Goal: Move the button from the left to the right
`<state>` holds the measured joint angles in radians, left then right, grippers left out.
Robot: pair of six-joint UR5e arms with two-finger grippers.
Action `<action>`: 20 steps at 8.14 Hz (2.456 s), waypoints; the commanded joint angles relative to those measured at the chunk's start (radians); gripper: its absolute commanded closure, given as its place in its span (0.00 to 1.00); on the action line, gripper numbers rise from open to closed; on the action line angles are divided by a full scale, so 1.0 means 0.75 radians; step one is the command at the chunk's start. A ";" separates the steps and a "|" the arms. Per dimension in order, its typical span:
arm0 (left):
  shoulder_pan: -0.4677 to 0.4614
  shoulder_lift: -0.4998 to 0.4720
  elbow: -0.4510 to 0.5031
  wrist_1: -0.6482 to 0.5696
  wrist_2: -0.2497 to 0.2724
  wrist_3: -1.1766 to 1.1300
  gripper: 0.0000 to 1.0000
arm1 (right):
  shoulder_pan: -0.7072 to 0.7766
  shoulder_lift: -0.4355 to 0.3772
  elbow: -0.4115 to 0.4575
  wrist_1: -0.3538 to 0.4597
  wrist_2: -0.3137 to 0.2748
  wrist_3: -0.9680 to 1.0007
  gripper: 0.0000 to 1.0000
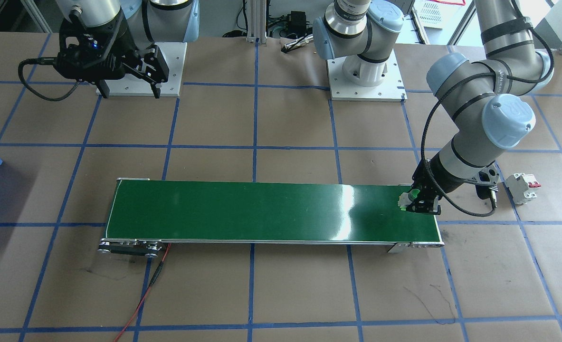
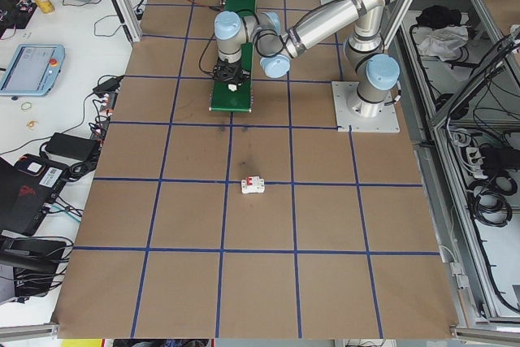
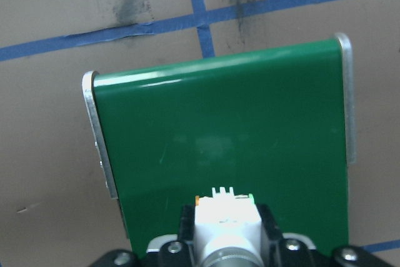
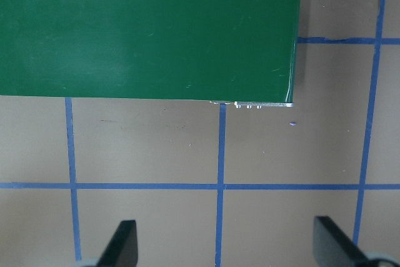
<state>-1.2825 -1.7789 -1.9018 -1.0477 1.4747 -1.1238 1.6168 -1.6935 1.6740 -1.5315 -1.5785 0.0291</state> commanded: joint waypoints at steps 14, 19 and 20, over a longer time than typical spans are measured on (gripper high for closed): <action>0.002 -0.038 -0.007 0.023 0.063 0.044 0.00 | 0.000 0.004 -0.001 -0.001 0.002 0.000 0.00; -0.006 0.018 0.002 -0.012 0.108 0.442 0.16 | 0.000 0.092 0.008 -0.030 0.018 0.002 0.00; -0.012 0.052 0.016 -0.041 0.114 0.532 0.09 | 0.000 0.137 0.046 -0.103 0.014 0.002 0.00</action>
<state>-1.2870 -1.7724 -1.8999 -1.0515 1.5499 -0.8726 1.6168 -1.6333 1.6784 -1.5518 -1.5651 0.0298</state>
